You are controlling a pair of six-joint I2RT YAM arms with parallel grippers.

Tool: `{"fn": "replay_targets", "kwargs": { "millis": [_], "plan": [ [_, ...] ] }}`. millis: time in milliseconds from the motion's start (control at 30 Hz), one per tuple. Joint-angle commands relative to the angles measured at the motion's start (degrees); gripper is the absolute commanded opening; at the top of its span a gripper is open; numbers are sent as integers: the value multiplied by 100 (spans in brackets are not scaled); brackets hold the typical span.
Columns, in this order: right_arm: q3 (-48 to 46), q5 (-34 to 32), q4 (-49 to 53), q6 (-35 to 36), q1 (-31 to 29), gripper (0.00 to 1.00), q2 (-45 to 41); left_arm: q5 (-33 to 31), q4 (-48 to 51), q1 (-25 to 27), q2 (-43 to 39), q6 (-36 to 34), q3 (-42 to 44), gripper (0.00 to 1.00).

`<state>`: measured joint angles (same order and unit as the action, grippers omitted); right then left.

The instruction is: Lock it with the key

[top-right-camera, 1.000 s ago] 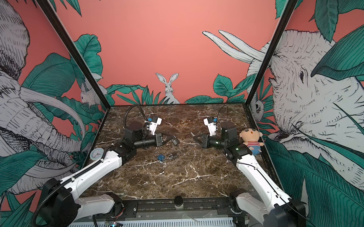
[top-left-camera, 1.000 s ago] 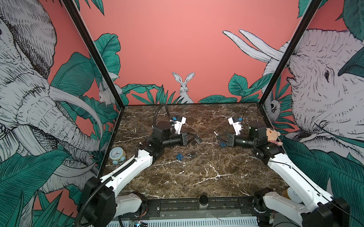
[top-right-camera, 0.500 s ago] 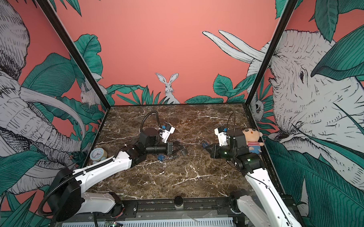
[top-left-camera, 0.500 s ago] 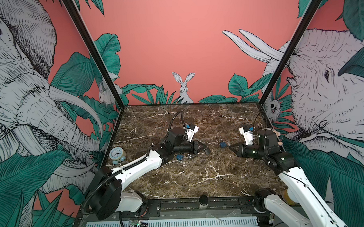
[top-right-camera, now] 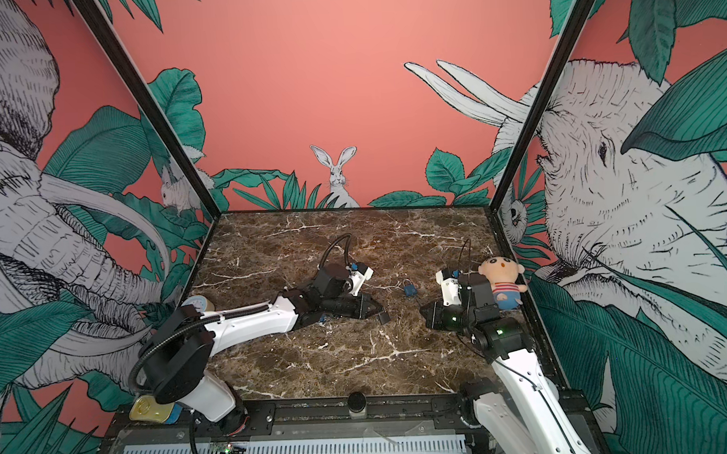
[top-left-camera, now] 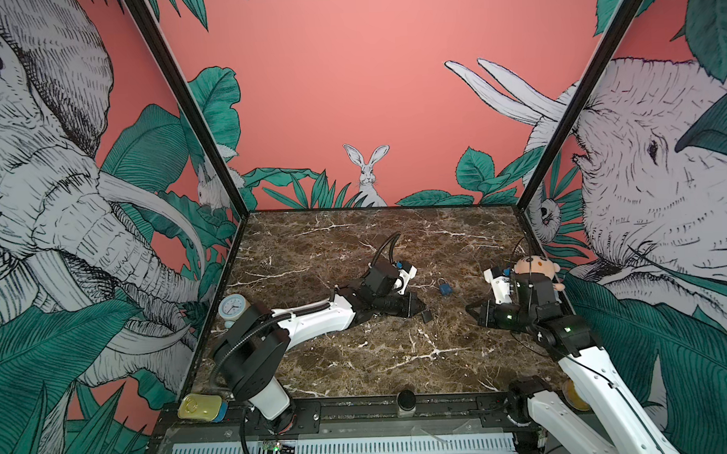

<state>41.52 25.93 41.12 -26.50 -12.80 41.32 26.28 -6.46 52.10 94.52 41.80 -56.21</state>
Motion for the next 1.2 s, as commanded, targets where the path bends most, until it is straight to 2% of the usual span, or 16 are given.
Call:
{"fn": "replay_targets", "kwargs": {
  "millis": [0, 333, 1000, 1167],
  "plan": [
    [-142, -183, -163, -54, 67, 0, -89, -68, -77, 37, 368, 223, -387, 0],
    [-718, -206, -674, -202, 233, 0, -64, 131, -128, 150, 1497, 508, -1137, 0],
    [-1041, -163, -1142, -242, 380, 0, -10, 202, -202, 292, 2176, 707, -1481, 0],
    [-997, -184, -1036, -189, 379, 0, -11, 88, -114, 293, 2176, 699, -1513, 23]
  ]
}}
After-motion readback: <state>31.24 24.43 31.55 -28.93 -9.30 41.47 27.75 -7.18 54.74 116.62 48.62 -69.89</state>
